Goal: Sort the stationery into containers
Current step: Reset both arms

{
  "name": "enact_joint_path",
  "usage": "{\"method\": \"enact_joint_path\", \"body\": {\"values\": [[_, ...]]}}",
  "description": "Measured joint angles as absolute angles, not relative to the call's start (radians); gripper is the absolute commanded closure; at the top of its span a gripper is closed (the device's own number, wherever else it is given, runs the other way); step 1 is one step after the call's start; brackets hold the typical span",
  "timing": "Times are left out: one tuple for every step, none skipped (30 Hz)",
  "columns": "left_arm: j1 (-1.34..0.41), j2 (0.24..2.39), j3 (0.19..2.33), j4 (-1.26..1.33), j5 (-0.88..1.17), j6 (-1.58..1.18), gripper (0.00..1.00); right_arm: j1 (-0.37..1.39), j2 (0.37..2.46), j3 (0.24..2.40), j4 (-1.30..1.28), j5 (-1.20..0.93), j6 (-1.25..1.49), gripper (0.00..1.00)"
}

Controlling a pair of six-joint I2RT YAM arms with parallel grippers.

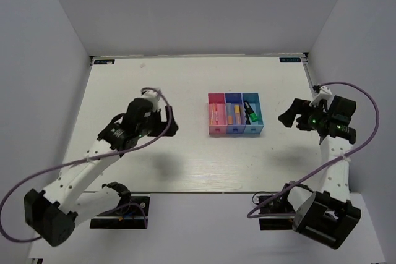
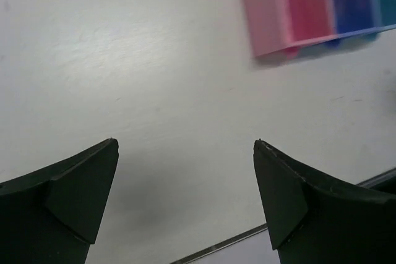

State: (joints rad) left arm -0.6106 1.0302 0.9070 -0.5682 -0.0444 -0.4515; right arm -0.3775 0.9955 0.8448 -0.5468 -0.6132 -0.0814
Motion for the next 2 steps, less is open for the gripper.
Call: {"method": "enact_joint_path", "body": {"values": [[-0.567, 0.987, 0.857, -0.592, -0.042, -0.443, 0.00, -0.376, 0.992, 0.836, -0.543, -0.589, -0.076, 0.10], [-0.528, 0.962, 0.816, -0.612, -0.033, -0.434, 0.00, -0.372, 0.994, 0.833, -0.542, -0.569, -0.069, 0.10]]}}
